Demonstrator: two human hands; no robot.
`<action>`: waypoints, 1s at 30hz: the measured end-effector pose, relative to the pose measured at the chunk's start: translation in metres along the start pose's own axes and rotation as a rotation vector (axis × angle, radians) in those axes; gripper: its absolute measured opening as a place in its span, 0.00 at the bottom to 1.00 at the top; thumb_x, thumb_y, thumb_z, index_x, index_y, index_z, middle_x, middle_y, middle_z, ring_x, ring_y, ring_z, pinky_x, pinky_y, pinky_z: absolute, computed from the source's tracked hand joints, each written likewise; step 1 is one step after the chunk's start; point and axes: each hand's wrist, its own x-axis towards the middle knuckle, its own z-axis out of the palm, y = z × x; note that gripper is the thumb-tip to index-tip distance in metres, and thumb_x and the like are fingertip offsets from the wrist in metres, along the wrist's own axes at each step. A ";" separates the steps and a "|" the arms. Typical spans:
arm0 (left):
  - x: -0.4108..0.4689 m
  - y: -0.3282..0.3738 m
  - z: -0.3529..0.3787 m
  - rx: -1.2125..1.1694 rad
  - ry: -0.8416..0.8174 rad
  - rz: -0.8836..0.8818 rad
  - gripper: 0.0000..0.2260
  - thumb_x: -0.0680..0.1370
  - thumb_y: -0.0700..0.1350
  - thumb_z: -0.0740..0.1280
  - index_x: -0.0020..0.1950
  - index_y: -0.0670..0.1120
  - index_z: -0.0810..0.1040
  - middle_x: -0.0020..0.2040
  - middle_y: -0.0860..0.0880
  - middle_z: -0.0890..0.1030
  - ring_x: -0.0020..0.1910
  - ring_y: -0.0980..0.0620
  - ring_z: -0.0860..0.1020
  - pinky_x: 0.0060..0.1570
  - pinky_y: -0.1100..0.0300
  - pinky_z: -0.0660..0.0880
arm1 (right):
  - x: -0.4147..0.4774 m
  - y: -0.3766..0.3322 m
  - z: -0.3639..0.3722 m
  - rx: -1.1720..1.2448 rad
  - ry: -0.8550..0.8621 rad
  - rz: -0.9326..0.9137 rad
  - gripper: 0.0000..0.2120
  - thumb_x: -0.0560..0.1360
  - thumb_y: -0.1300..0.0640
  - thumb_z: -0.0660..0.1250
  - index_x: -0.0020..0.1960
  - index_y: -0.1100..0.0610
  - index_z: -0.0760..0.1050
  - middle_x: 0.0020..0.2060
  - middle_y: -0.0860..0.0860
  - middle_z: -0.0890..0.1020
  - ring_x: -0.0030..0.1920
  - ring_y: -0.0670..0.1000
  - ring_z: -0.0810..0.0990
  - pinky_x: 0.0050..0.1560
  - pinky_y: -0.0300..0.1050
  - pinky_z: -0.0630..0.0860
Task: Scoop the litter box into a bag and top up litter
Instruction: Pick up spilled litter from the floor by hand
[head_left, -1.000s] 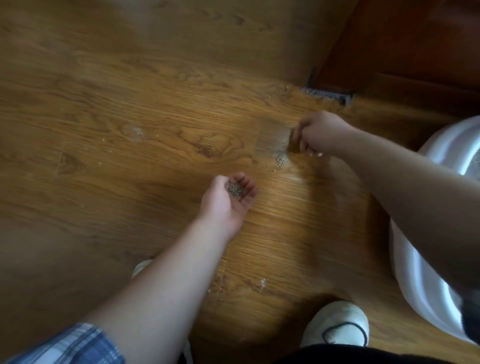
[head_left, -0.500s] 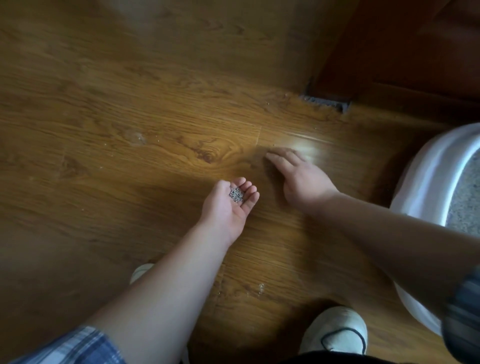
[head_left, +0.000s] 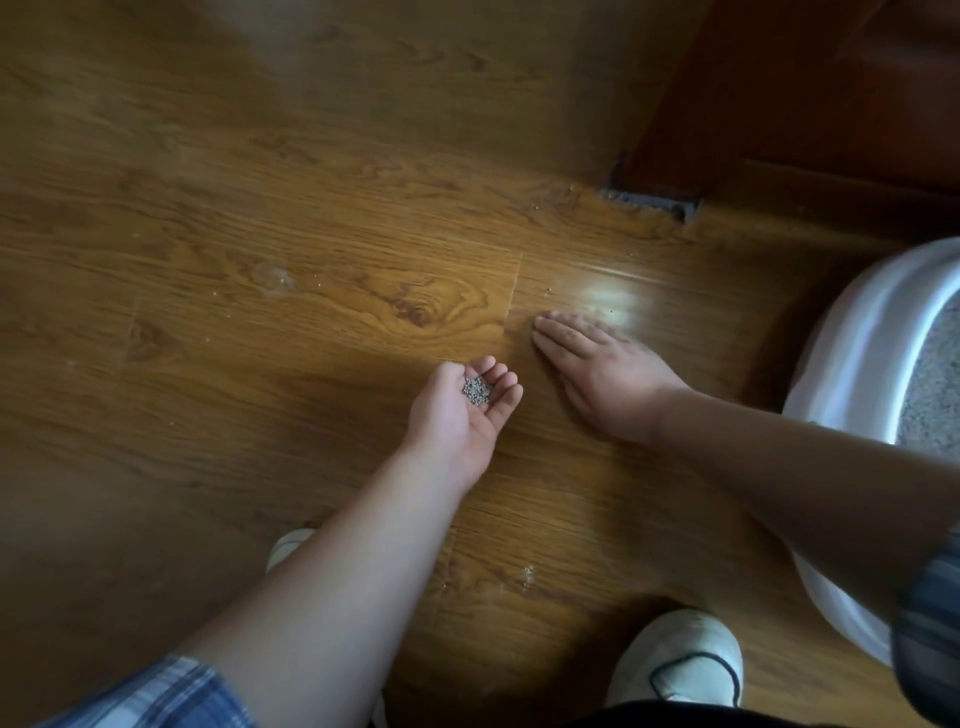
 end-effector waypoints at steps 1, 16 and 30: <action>0.000 0.000 0.000 -0.001 0.000 0.000 0.12 0.81 0.41 0.56 0.45 0.40 0.77 0.38 0.44 0.80 0.38 0.48 0.80 0.42 0.56 0.81 | 0.000 -0.001 -0.001 0.007 0.010 0.002 0.27 0.81 0.55 0.59 0.78 0.58 0.62 0.78 0.54 0.63 0.78 0.55 0.60 0.77 0.47 0.51; -0.002 0.001 0.002 0.000 0.003 -0.001 0.12 0.80 0.40 0.55 0.43 0.39 0.77 0.37 0.44 0.79 0.38 0.48 0.80 0.42 0.56 0.81 | 0.015 -0.010 0.010 0.043 0.004 0.071 0.29 0.81 0.53 0.57 0.80 0.60 0.58 0.79 0.56 0.59 0.79 0.56 0.56 0.79 0.53 0.55; 0.001 -0.001 0.006 0.013 -0.011 -0.012 0.13 0.81 0.41 0.55 0.43 0.40 0.76 0.37 0.44 0.79 0.38 0.49 0.79 0.43 0.57 0.81 | 0.023 -0.005 0.017 -0.267 0.053 -0.121 0.28 0.82 0.46 0.56 0.79 0.56 0.62 0.78 0.53 0.64 0.78 0.54 0.62 0.78 0.58 0.55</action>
